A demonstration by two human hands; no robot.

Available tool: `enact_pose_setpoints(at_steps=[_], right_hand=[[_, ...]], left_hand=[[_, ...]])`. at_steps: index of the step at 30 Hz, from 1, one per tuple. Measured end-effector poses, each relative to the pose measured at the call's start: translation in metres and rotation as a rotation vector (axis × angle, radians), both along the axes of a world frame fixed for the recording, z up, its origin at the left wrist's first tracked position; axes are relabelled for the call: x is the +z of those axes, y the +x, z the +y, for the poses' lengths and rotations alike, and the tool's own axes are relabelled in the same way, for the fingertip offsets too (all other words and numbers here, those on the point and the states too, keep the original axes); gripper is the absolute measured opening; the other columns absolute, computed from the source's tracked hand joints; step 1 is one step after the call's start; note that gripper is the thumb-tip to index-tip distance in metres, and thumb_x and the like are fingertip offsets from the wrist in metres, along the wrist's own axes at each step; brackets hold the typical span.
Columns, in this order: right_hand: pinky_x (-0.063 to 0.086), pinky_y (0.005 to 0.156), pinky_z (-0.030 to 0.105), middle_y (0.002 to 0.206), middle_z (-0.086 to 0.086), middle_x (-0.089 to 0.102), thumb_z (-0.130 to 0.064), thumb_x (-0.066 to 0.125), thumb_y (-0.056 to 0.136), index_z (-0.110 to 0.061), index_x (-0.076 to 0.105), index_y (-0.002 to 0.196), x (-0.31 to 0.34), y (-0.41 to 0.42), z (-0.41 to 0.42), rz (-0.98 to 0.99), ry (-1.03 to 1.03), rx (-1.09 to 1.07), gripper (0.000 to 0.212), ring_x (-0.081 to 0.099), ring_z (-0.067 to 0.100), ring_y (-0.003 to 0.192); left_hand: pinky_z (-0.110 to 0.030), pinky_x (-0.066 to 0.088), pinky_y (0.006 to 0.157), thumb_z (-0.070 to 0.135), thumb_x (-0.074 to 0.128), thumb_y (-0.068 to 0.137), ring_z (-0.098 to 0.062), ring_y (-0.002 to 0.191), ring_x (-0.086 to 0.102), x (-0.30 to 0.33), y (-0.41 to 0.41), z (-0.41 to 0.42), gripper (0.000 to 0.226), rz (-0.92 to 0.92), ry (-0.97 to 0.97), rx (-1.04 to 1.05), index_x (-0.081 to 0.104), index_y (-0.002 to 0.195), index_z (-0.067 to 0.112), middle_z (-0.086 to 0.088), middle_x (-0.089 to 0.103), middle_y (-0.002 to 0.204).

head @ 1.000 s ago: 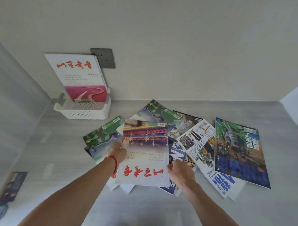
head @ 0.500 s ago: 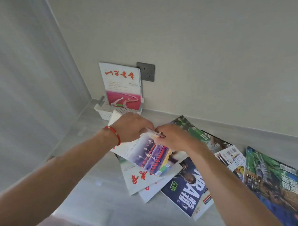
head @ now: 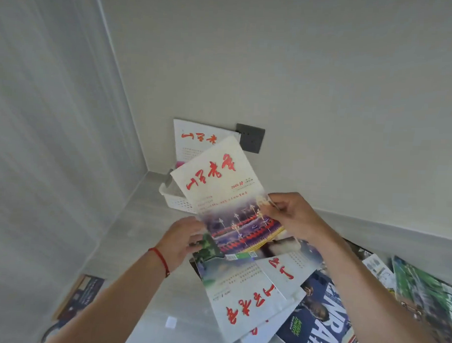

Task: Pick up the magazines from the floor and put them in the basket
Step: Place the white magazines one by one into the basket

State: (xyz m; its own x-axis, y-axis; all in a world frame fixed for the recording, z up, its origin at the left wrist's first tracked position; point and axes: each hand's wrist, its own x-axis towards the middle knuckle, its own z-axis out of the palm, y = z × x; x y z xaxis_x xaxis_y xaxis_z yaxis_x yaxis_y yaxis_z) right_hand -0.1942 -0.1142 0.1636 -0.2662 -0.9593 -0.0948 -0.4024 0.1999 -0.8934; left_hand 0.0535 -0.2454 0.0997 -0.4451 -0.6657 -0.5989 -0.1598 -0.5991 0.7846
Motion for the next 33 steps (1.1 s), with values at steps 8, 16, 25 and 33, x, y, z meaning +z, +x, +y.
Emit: enact_pose_setpoints(at_steps=[8,16,25,33], right_hand=[[0.06,0.086,0.045,0.104,-0.003,0.079,-0.01,0.066,0.093,-0.023,0.076,0.108,0.0,0.029,-0.083,0.036,-0.085,-0.257,0.022,0.075,0.025,0.094],[0.043,0.056,0.018,0.086,0.003,0.077,-0.025,0.06,0.093,-0.016,0.076,0.093,-0.014,0.034,-0.182,0.257,0.005,-0.629,0.018,0.072,0.024,0.08],[0.046,0.06,0.022,0.089,0.008,0.076,-0.023,0.056,0.097,-0.011,0.074,0.091,-0.062,0.011,-0.22,0.249,0.128,-0.671,0.023,0.066,0.025,0.077],[0.057,0.079,0.037,0.107,0.013,0.075,-0.016,0.051,0.096,-0.008,0.072,0.102,-0.081,0.008,-0.235,0.245,0.188,-0.639,0.023,0.067,0.032,0.091]], left_hand=[[-0.048,0.058,0.092,0.009,0.048,0.105,-0.023,0.101,0.074,0.019,0.004,-0.116,0.024,0.035,-0.585,-0.015,0.066,0.108,0.025,-0.004,0.077,0.108],[-0.042,0.06,0.086,0.02,0.056,0.101,-0.027,0.094,0.073,0.025,-0.01,-0.209,0.016,-0.219,-0.918,-0.04,0.071,0.105,0.015,-0.006,0.077,0.102],[-0.049,0.059,0.086,0.013,0.047,0.1,-0.04,0.092,0.071,-0.024,-0.037,-0.252,0.025,-0.373,-0.781,-0.046,0.068,0.093,0.003,-0.02,0.074,0.095],[-0.038,0.053,0.088,0.023,0.054,0.101,-0.034,0.108,0.065,-0.034,-0.06,-0.267,0.027,-0.381,-0.669,0.018,0.06,0.124,0.01,-0.015,0.068,0.124]])
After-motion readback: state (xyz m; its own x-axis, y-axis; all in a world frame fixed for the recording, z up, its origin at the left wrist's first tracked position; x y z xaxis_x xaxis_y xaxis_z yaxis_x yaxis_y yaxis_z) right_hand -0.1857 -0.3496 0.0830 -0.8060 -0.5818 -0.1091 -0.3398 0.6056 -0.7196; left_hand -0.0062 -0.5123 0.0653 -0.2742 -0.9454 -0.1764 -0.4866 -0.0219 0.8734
